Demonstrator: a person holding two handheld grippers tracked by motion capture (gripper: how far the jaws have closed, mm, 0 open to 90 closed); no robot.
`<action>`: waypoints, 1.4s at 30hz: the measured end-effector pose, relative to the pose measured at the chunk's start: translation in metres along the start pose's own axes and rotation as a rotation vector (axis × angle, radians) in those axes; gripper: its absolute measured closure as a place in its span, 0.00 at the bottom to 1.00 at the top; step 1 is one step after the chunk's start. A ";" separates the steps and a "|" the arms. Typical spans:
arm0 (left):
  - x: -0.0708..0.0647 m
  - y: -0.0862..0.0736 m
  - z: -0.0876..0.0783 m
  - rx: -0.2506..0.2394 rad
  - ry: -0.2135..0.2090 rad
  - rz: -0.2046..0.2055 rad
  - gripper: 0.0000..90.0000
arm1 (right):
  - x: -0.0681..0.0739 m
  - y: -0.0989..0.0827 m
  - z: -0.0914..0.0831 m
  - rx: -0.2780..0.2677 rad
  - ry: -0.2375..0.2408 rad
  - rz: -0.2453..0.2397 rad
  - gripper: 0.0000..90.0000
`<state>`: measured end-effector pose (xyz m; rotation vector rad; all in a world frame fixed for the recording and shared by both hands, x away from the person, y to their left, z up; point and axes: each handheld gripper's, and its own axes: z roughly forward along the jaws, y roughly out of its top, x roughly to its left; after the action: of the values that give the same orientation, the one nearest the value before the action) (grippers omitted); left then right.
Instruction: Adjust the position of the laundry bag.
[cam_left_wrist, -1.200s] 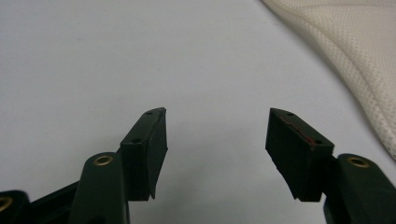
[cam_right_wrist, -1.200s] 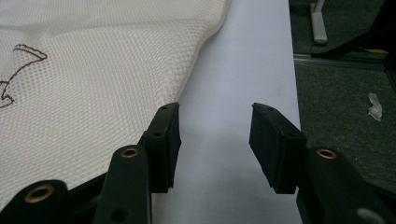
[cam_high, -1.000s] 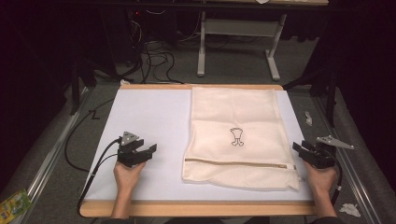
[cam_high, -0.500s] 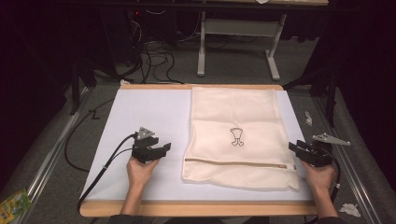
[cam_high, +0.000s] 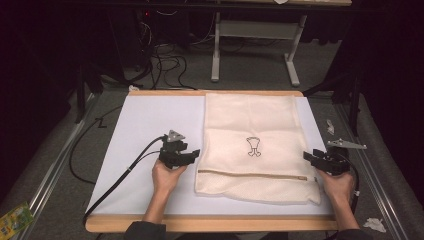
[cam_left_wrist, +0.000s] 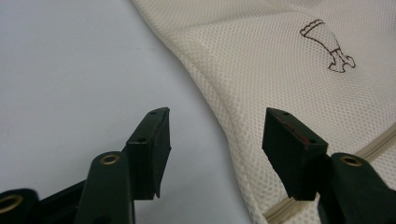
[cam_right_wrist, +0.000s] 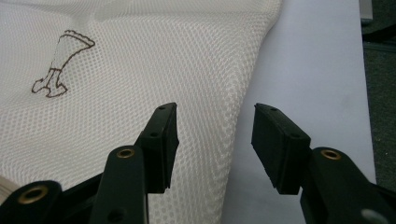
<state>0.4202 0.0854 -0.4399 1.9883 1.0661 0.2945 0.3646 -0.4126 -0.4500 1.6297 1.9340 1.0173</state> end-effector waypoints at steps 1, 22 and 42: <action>-0.002 0.002 0.002 0.003 -0.002 0.006 0.48 | 0.000 0.001 0.001 0.002 -0.002 0.001 0.57; -0.019 0.011 0.046 0.100 0.022 0.008 0.44 | 0.000 0.007 0.020 0.085 -0.003 0.024 0.68; -0.019 0.009 0.058 0.128 0.004 0.008 0.94 | 0.001 0.010 0.025 0.123 0.012 -0.008 0.97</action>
<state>0.4456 0.0356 -0.4653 2.1062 1.1040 0.2392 0.3882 -0.4044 -0.4584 1.6838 2.0455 0.9228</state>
